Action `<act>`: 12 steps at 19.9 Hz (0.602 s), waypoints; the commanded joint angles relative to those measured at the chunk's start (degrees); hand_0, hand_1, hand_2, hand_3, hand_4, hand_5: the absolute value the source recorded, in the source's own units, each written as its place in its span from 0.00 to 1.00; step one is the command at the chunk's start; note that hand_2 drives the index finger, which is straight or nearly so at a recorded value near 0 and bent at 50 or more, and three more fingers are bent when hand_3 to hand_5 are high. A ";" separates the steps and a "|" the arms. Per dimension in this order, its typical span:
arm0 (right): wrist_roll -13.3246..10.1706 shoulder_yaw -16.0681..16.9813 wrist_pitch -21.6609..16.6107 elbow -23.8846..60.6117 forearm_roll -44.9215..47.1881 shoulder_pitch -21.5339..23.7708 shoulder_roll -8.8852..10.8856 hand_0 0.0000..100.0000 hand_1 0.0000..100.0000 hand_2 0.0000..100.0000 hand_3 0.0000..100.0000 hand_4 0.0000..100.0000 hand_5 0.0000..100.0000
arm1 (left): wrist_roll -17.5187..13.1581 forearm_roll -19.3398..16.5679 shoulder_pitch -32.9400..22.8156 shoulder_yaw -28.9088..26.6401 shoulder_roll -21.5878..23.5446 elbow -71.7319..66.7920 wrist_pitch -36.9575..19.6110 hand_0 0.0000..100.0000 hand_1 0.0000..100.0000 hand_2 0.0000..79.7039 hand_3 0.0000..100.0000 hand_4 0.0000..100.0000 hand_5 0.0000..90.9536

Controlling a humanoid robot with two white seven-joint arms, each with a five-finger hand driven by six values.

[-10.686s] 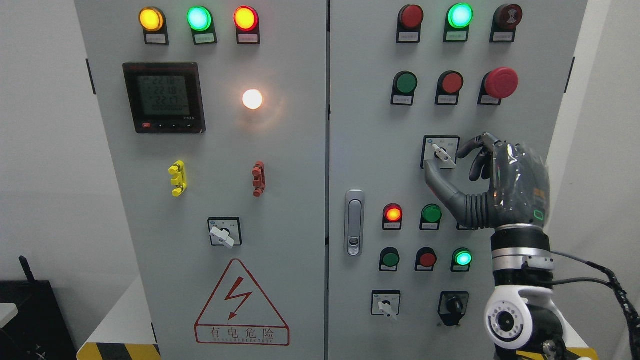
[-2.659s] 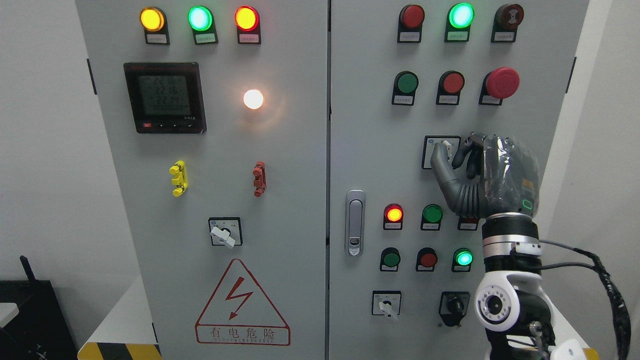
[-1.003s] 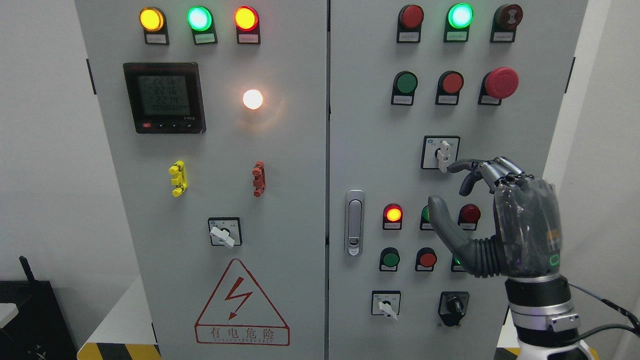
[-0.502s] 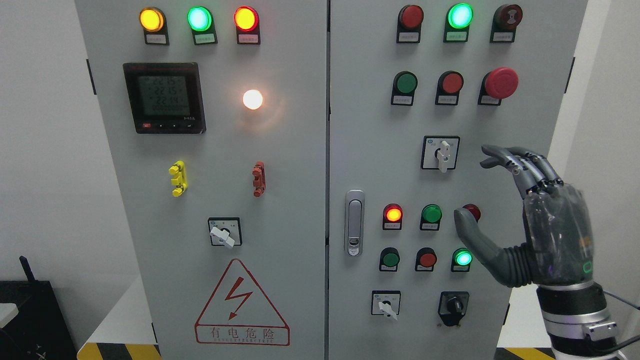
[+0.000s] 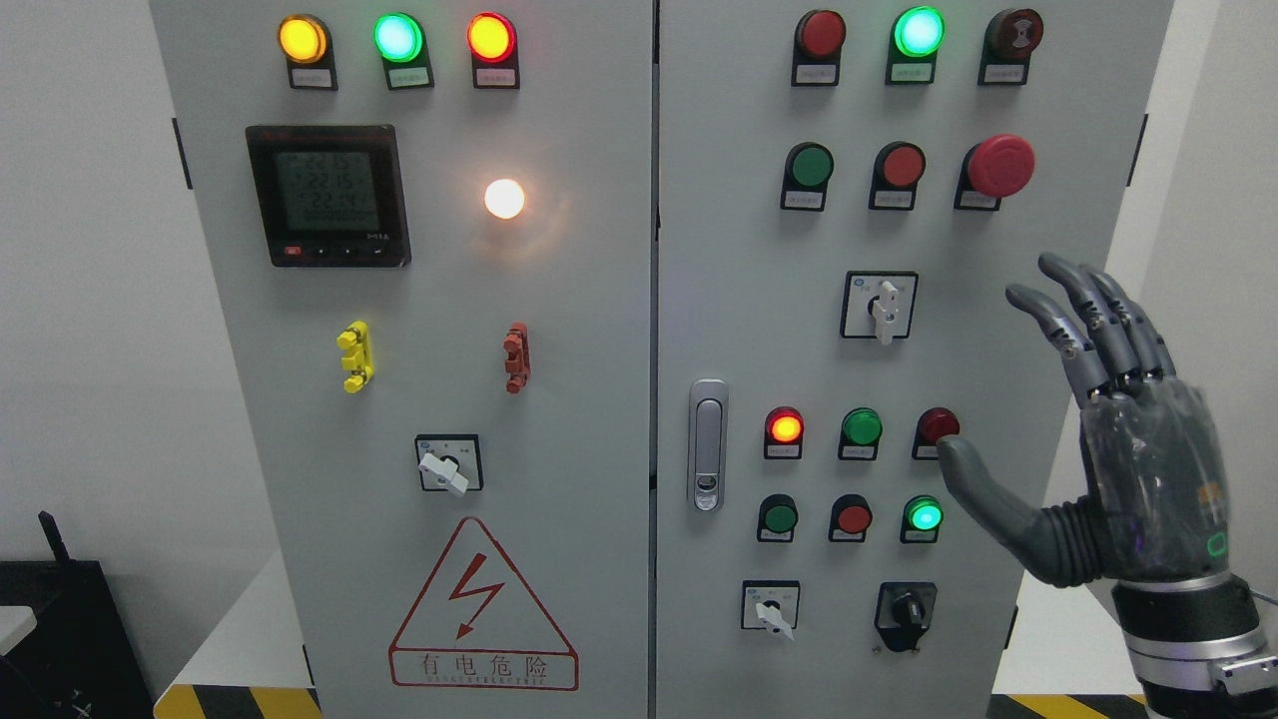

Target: Rotate and turn off gray switch

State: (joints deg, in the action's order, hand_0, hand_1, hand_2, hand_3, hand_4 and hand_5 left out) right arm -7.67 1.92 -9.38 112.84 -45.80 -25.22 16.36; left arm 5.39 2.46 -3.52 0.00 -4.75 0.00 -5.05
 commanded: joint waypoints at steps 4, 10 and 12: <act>-0.07 0.10 -0.02 0.62 0.18 0.26 1.75 0.19 0.17 0.13 0.10 0.00 0.00 | -0.03 0.00 0.00 0.09 0.00 -0.88 0.04 0.12 0.39 0.00 0.00 0.00 0.00; -0.07 0.10 -0.02 0.62 0.18 0.96 1.66 0.19 0.18 0.08 0.10 0.00 0.00 | -0.12 0.00 0.00 0.09 0.00 -0.88 0.04 0.12 0.39 0.00 0.00 0.00 0.00; -0.07 0.10 -0.02 0.88 0.18 1.23 1.57 0.18 0.18 0.06 0.10 0.00 0.00 | -0.12 0.00 0.00 0.09 0.00 -0.79 0.04 0.12 0.39 0.00 0.00 0.00 0.00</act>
